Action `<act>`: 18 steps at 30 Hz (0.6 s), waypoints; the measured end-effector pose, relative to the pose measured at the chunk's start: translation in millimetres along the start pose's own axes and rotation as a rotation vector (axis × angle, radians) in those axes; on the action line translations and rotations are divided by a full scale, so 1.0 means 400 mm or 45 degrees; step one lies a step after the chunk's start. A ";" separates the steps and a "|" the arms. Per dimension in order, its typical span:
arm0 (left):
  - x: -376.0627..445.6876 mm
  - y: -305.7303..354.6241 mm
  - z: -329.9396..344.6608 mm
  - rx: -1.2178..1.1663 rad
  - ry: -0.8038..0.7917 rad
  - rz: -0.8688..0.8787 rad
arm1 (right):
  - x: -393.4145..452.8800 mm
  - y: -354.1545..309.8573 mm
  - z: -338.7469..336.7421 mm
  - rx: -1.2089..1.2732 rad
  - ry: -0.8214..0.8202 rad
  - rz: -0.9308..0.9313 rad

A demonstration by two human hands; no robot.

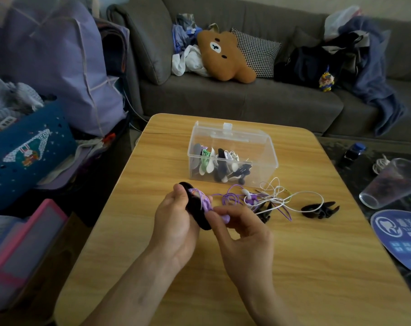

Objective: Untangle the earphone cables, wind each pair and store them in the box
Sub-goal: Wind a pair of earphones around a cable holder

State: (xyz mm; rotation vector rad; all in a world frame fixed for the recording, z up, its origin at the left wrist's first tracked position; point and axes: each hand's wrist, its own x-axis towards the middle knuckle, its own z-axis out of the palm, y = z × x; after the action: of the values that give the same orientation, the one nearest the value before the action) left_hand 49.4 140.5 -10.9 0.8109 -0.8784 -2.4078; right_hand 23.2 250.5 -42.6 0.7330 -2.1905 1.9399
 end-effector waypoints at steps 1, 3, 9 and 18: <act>-0.004 0.001 0.002 -0.022 -0.016 0.013 | -0.001 -0.001 0.001 -0.050 0.002 -0.080; -0.010 0.003 0.003 -0.063 -0.053 0.028 | -0.001 0.004 0.004 -0.119 0.003 -0.204; -0.003 0.009 -0.006 -0.216 -0.126 -0.045 | -0.009 0.023 0.017 0.004 0.012 -0.126; 0.013 -0.008 -0.005 -0.293 -0.224 -0.007 | 0.002 0.016 0.016 0.334 0.004 0.311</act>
State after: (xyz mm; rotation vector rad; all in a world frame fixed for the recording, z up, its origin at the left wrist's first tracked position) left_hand 46.0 139.0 -16.3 0.5223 -0.6445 -2.5547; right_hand 21.2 244.5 -48.9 0.5117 -2.1334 2.3781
